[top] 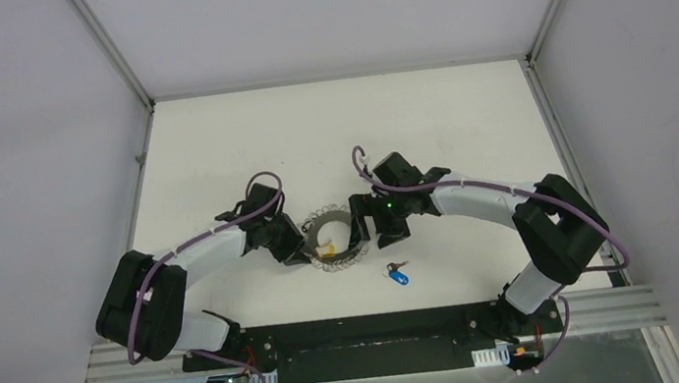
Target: Put the keys on the keyring
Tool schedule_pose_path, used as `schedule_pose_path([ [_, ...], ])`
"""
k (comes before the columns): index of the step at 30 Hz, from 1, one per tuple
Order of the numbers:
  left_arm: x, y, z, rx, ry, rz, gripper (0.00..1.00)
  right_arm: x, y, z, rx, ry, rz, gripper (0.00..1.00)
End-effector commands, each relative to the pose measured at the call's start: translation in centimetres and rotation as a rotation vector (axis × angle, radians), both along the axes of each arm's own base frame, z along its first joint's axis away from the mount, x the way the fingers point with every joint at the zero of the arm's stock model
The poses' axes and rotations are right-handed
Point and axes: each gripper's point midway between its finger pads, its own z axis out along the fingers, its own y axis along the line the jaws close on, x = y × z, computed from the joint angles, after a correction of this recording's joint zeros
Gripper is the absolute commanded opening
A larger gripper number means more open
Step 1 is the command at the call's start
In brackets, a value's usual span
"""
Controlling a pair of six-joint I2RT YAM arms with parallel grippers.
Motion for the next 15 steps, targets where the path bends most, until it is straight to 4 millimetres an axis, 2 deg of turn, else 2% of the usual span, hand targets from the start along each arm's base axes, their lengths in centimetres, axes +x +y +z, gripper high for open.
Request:
schedule_pose_path([
  [1,-1.4,-1.4,0.5,-0.035,0.006,-0.002,0.14,-0.3,-0.5,1.1,0.017,-0.032,0.017,0.9],
  [2,-1.4,-1.4,0.7,-0.031,-0.011,-0.002,0.15,-0.3,-0.5,1.2,0.02,-0.035,0.018,0.9],
  [8,-1.0,0.3,2.3,0.016,-0.134,0.036,0.44,-0.6,-0.9,1.6,0.021,-0.045,0.024,0.88],
  [15,-1.2,1.6,5.4,0.009,-0.309,0.0,0.7,-1.2,-1.0,1.7,0.026,-0.031,0.044,0.82],
])
